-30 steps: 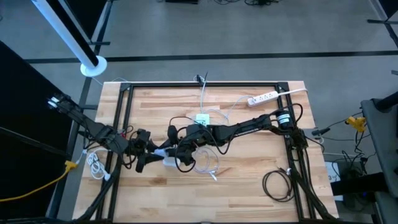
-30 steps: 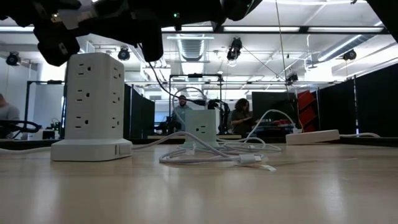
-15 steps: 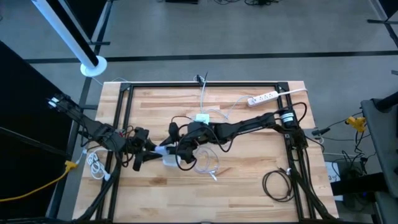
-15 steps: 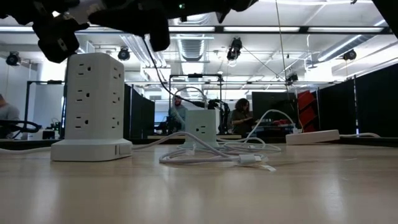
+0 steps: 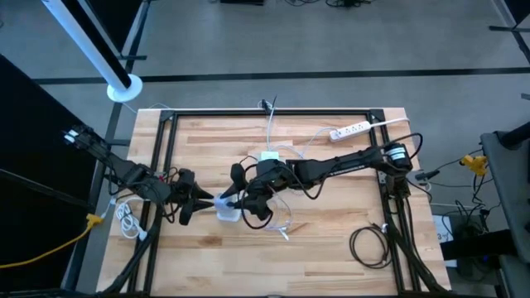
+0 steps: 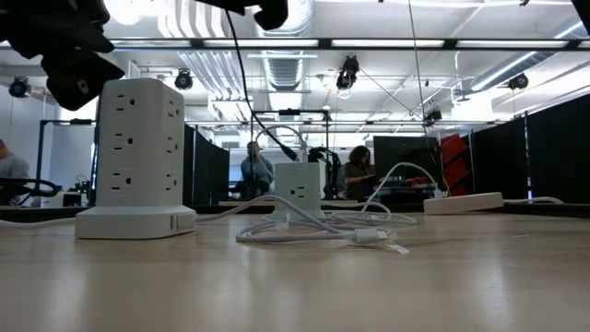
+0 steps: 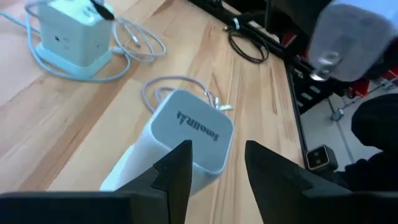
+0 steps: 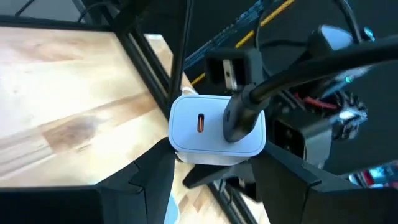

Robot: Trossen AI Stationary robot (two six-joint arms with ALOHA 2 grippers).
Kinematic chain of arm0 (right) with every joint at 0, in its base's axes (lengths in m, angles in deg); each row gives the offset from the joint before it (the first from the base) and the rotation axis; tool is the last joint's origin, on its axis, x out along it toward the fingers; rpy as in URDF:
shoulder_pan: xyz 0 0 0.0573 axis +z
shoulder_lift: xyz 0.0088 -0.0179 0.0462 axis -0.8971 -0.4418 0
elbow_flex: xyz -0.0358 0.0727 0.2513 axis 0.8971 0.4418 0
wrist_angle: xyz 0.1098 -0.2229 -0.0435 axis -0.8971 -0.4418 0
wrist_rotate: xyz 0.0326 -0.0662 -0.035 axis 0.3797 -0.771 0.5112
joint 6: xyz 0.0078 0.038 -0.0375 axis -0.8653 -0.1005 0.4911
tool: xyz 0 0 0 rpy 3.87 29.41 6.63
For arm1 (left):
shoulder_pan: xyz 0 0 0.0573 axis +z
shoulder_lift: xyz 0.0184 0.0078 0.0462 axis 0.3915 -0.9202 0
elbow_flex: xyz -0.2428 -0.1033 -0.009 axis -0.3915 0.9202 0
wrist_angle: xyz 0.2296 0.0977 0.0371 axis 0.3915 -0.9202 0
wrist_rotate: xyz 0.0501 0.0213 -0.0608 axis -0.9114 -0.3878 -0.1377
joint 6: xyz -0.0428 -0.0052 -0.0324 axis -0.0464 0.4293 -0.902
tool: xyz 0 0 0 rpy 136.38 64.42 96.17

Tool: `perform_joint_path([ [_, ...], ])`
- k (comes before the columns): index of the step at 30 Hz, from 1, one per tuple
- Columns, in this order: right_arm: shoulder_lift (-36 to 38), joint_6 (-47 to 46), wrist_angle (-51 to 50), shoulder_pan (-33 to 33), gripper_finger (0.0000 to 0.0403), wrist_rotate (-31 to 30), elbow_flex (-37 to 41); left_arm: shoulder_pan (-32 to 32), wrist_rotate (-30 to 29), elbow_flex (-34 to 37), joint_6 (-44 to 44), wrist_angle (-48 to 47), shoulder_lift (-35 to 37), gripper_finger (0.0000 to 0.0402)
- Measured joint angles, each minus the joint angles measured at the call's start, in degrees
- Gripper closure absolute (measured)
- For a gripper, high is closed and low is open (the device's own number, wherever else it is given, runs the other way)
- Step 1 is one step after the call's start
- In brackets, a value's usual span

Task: Insert USB
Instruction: Insert the white charger adapter into the middle left white outlet extension

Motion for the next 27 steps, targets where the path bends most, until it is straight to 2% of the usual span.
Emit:
perform_joint_path([
  [9,2.19,-3.35,-9.18,-0.07,0.0222,-0.39,0.0,-0.11,-1.44,0.14,0.72,0.85,-0.59,0.028],
  [14,2.27,-3.82,-8.09,-0.4,0.0222,-0.44,0.04,-0.05,-4.43,2.59,6.59,10.91,-2.71,0.0282],
  [21,1.88,0.4,-4.76,-0.63,0.0222,2.02,0.04,-0.13,-1.46,2.91,11.61,20.67,-4.53,0.0263],
  [27,1.86,1.86,-2.29,-0.37,0.0222,3.13,0.04,-0.13,-0.61,2.97,12.8,25.14,-4.59,0.0217],
])
